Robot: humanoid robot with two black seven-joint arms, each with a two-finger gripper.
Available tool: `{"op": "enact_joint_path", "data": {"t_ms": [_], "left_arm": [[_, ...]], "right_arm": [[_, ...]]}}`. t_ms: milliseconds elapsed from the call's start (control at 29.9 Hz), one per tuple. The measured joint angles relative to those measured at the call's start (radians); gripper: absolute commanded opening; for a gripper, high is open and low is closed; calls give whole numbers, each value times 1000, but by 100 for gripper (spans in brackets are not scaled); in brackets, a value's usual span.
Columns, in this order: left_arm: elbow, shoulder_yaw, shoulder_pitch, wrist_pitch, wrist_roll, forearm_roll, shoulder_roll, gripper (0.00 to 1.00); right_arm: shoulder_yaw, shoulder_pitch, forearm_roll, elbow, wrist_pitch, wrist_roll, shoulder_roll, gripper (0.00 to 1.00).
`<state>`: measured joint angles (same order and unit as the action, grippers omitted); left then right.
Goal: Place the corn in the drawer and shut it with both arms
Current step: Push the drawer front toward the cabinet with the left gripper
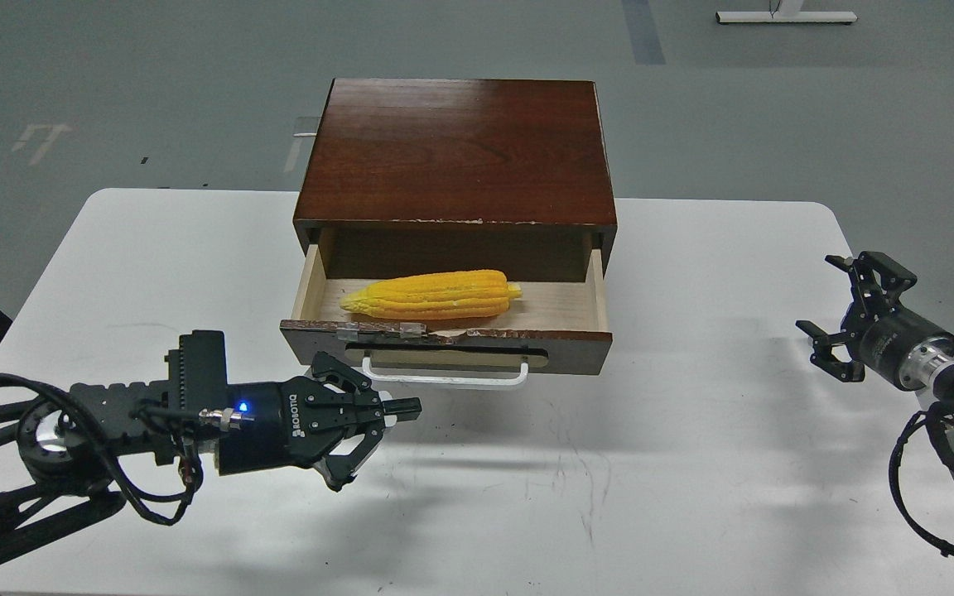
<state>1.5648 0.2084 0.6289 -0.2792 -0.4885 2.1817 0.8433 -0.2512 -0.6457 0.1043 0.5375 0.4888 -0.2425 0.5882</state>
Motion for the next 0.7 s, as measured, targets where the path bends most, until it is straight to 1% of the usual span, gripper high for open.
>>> {"op": "enact_joint_path", "data": {"t_ms": [234, 701], "left_arm": [[-36, 8, 0, 0, 0, 0, -16, 0], [-58, 8, 0, 1, -1, 0, -19, 0]], "right_arm": [[-2, -3, 0, 2, 0, -1, 0, 99], [-5, -17, 0, 3, 0, 0, -2, 99]]}}
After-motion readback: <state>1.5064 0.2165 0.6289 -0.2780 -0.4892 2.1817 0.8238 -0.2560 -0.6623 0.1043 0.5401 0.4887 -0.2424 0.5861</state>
